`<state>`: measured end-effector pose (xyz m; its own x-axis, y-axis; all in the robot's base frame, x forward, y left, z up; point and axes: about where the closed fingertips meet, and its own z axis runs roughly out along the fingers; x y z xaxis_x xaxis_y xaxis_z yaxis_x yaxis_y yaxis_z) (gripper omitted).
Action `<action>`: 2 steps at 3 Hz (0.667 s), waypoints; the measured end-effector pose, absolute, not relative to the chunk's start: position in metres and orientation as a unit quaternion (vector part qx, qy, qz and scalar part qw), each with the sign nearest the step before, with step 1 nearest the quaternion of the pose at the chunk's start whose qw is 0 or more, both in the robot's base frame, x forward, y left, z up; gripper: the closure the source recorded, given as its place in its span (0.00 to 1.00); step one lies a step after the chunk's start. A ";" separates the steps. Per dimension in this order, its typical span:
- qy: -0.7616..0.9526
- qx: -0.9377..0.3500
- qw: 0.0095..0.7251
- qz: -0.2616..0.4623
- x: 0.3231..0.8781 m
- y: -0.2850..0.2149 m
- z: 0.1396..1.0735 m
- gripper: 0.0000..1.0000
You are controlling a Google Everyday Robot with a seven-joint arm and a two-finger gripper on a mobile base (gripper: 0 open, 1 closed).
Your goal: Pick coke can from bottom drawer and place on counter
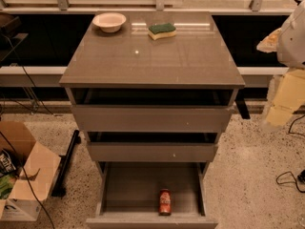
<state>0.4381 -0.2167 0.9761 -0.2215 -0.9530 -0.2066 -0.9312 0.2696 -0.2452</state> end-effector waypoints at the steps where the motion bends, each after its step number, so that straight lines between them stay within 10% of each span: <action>1: 0.782 -0.602 0.161 -0.032 0.438 -0.215 0.974 0.00; 2: 0.793 -0.581 0.183 0.001 0.442 -0.197 0.947 0.00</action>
Offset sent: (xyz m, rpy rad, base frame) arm 0.0101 0.0447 -0.0728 0.2240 0.0326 -0.0879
